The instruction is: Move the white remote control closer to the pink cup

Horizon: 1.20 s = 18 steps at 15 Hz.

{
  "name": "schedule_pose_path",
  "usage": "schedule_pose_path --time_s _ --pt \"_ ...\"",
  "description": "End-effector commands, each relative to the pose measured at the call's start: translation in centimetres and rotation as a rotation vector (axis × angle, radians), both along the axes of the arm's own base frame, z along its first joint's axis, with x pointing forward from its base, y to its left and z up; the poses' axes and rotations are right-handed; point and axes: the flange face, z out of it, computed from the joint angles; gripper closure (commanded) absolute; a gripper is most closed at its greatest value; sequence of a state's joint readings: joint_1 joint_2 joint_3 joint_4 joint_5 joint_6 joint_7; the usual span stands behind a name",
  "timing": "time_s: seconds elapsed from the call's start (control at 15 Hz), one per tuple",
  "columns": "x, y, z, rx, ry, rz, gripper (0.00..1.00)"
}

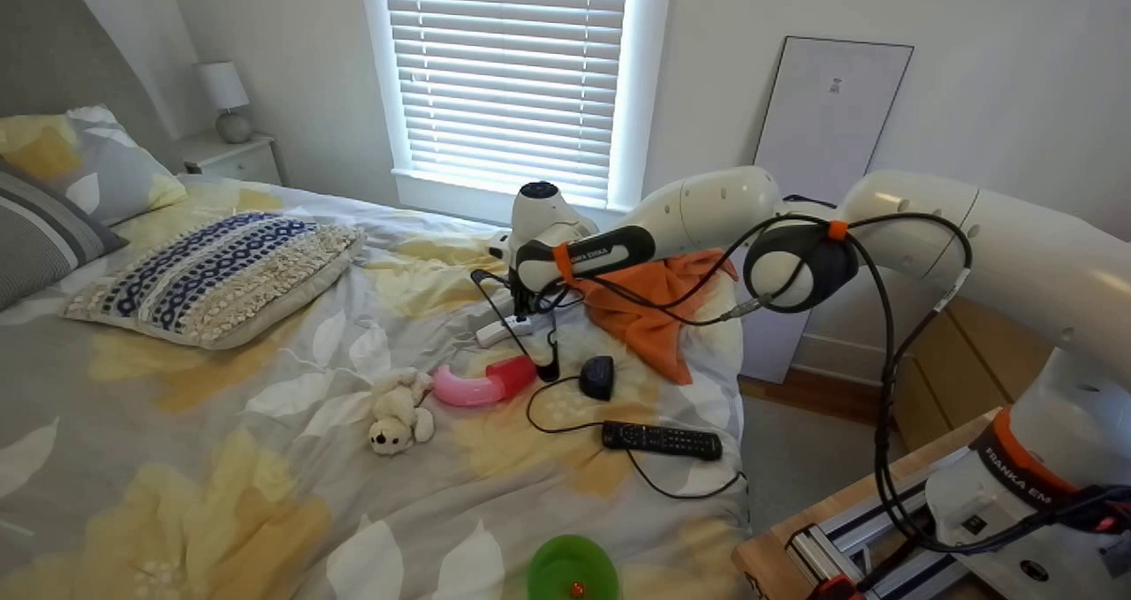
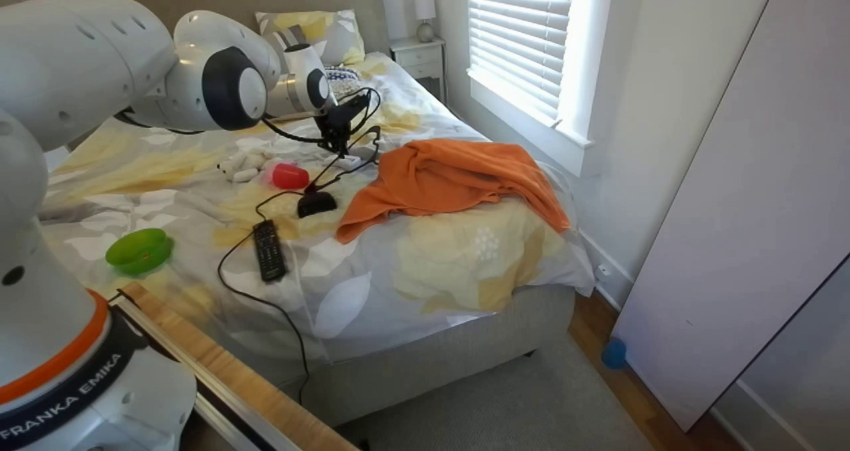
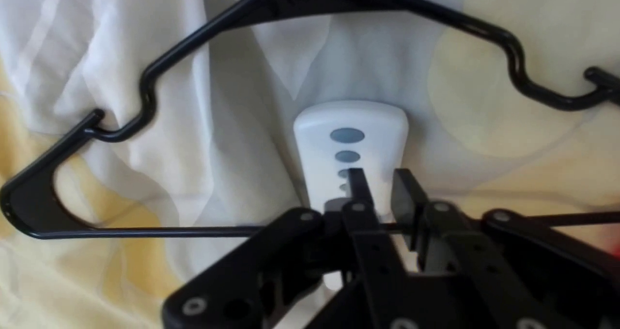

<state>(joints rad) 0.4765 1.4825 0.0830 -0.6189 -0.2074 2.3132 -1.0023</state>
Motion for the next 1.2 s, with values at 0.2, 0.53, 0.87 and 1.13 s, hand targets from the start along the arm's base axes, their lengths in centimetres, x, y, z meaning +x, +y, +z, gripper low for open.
schedule_pose_path --time_s 0.2,0.53,0.87,1.13 --pt "0.9 0.0 1.1 0.092 -0.057 -0.236 1.00" --pt "1.1 0.4 1.6 0.093 -0.213 -0.259 1.00" --pt "1.7 0.0 2.4 0.101 -0.197 -0.259 0.99" --pt "1.7 0.0 2.6 0.148 -0.142 -0.356 1.00"
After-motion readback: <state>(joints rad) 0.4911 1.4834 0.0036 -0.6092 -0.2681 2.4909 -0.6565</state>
